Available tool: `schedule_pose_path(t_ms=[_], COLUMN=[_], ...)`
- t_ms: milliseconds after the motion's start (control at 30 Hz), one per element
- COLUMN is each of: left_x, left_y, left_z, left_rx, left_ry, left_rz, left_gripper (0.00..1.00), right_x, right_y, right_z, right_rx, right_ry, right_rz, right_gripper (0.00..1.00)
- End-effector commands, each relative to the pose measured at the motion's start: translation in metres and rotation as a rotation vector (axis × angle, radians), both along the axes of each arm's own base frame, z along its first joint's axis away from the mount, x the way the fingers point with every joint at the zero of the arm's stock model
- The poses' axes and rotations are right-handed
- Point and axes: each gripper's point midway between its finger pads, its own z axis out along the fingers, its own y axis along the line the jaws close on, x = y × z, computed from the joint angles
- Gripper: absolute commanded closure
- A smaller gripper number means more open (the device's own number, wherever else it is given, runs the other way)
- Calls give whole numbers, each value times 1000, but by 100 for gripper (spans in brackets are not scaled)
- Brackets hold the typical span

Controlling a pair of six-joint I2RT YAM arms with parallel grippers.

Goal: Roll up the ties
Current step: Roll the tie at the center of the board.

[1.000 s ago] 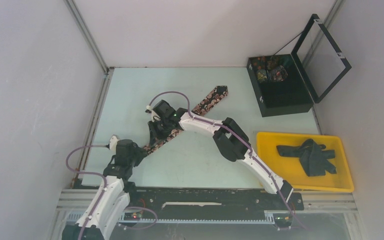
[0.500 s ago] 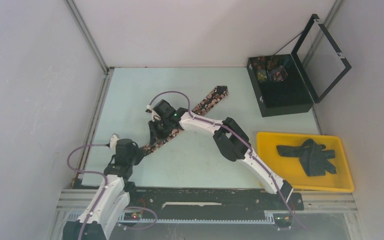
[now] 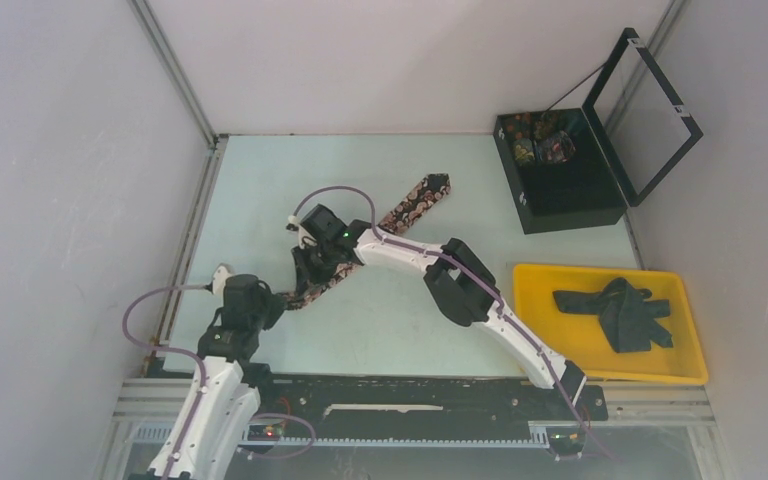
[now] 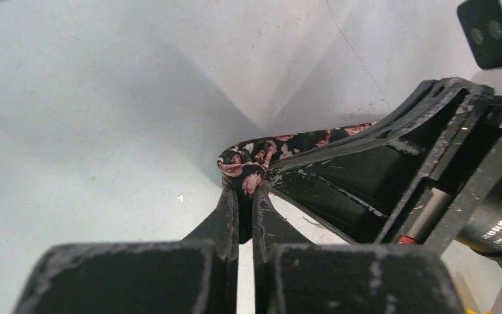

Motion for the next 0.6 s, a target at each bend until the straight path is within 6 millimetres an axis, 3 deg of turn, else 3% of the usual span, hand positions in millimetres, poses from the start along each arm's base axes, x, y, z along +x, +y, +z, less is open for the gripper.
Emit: schedule_pose_path(t_ms=[0,333,567], left_x=[2,4,6], left_y=[9,6,5], left_z=[24,37,34], left_rx=[51,43,42], left_ry=[-23,-42,-25], left_rz=[15,-2,-10], left_gripper=[100,100,100], right_x=[-1,-8,-14], right_y=[5,12,19], right_z=[12,17,21], right_rx=[-12,3,27], right_ry=[-41,-43,-37], right_rz=[-21,-14,0], right_gripper=[90,90,90])
